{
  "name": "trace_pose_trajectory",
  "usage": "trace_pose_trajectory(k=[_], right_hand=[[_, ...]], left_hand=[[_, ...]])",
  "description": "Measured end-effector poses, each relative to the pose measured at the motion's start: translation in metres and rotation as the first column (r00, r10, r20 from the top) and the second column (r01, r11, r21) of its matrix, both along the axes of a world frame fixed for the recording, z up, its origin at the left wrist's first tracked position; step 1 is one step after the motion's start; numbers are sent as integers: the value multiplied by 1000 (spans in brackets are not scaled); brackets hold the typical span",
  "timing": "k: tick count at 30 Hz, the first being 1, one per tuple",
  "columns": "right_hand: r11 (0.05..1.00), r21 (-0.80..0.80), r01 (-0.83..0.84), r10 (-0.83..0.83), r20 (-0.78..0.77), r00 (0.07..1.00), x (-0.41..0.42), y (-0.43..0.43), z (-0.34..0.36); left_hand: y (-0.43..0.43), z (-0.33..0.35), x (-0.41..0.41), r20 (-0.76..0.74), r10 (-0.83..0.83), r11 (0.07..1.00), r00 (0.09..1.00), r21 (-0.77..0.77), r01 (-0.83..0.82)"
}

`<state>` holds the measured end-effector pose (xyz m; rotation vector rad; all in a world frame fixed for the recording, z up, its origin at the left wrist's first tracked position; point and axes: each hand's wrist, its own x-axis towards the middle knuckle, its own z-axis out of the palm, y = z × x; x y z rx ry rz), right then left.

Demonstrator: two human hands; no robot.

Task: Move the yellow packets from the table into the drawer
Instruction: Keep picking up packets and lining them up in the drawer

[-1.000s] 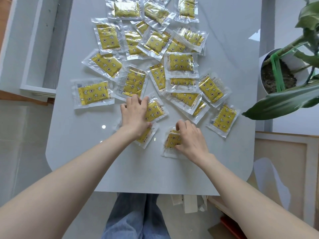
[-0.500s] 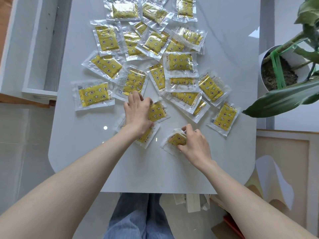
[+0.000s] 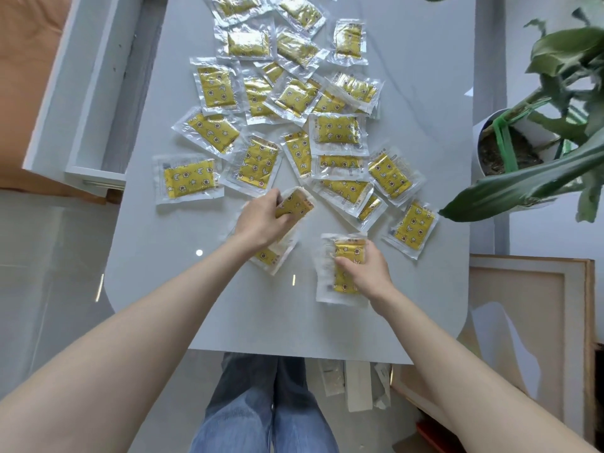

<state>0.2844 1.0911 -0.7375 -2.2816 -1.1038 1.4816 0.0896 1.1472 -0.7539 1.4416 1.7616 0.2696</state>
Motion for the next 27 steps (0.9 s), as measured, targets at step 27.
trace_pose_trajectory(k=[27], right_hand=[[983, -168, 80, -164, -576, 801, -196, -67, 239]], left_hand=[[-172, 275, -224, 457, 583, 782, 671, -92, -617]])
